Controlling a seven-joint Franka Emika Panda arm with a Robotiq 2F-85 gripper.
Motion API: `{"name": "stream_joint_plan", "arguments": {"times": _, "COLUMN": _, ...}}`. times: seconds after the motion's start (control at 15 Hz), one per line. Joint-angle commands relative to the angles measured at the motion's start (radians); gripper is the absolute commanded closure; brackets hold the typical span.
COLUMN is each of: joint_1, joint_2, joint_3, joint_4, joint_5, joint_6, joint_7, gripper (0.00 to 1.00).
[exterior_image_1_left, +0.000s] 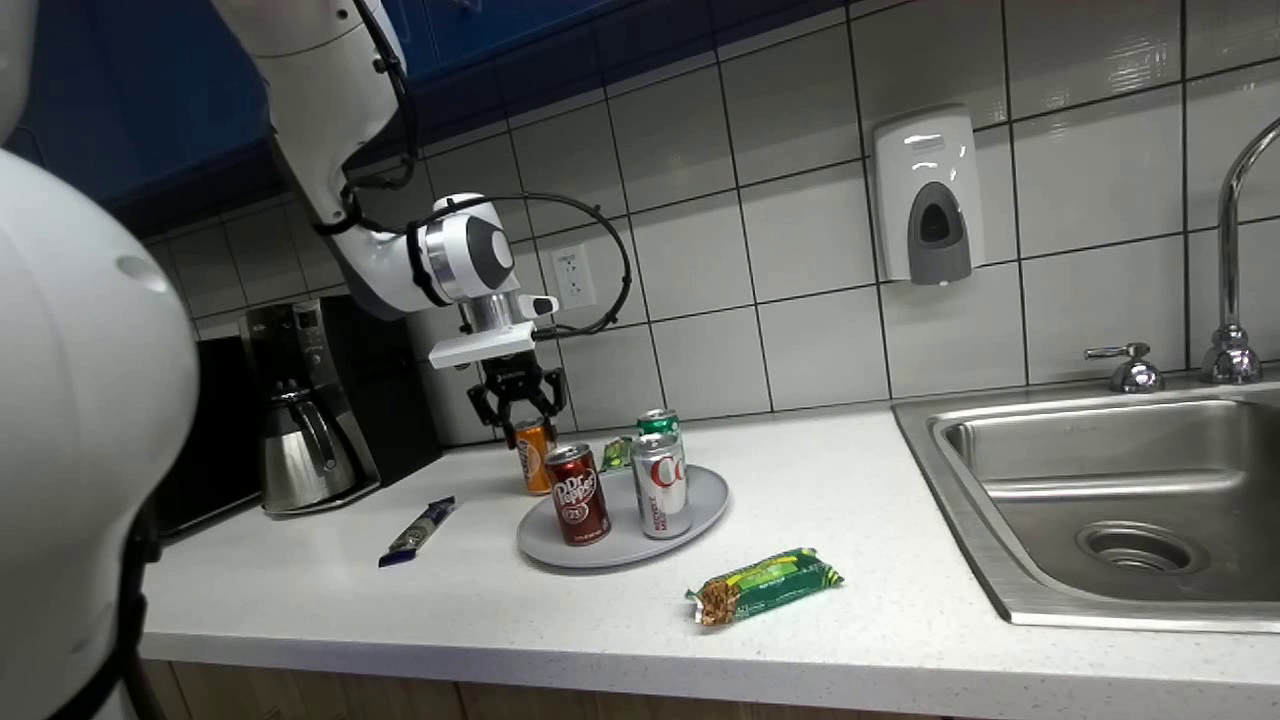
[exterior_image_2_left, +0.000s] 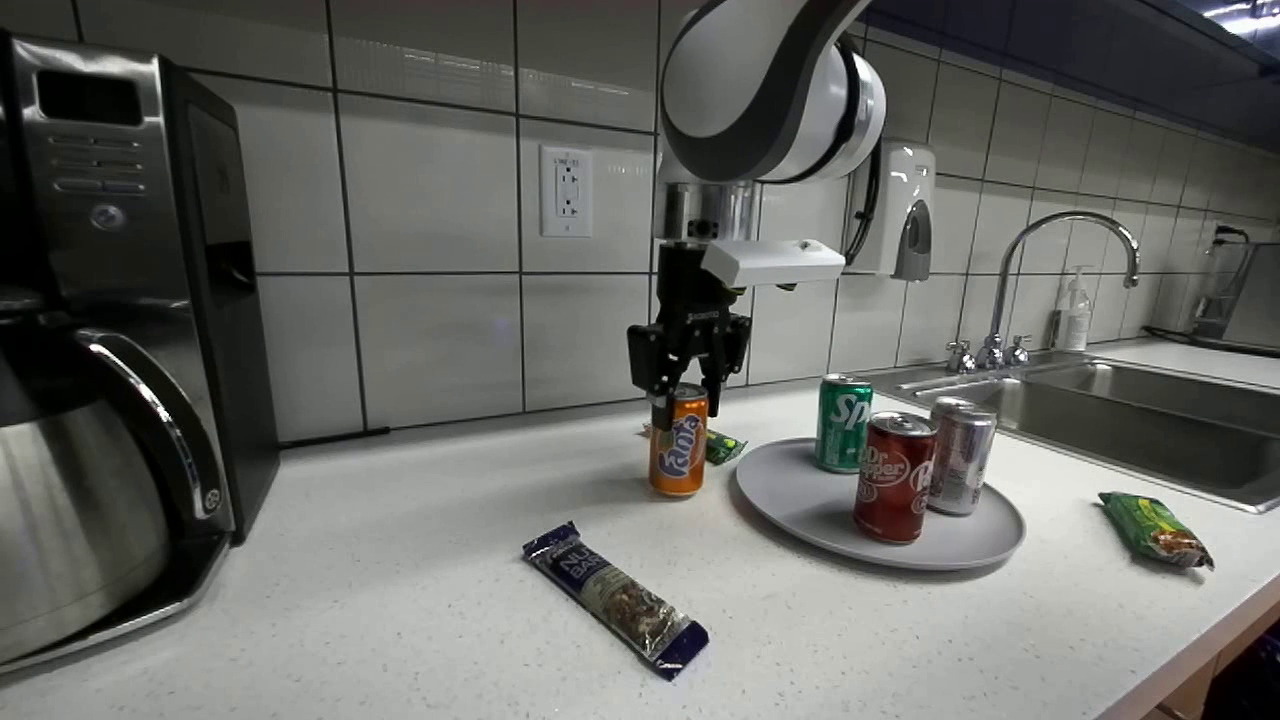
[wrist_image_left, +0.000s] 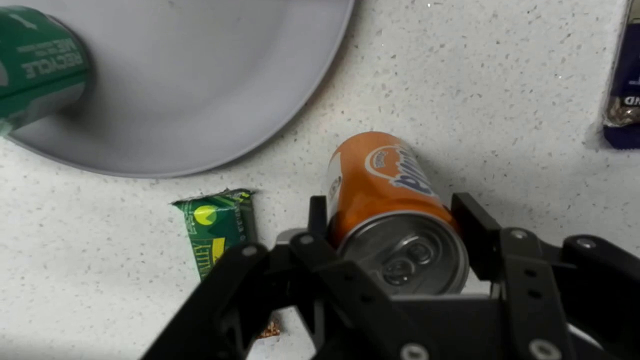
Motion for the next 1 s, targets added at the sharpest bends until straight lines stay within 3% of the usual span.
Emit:
{"name": "stream_joint_plan", "arguments": {"times": 0.0, "joint_1": 0.009, "joint_2": -0.022, "joint_3": -0.003, "joint_4": 0.013, "joint_5": -0.036, "joint_6": 0.014, "joint_7": 0.029, "gripper": 0.62}}
{"name": "stream_joint_plan", "arguments": {"times": 0.93, "joint_1": -0.007, "joint_2": -0.112, "joint_3": -0.023, "joint_4": -0.061, "joint_5": -0.036, "joint_6": 0.037, "joint_7": 0.046, "gripper": 0.62}}
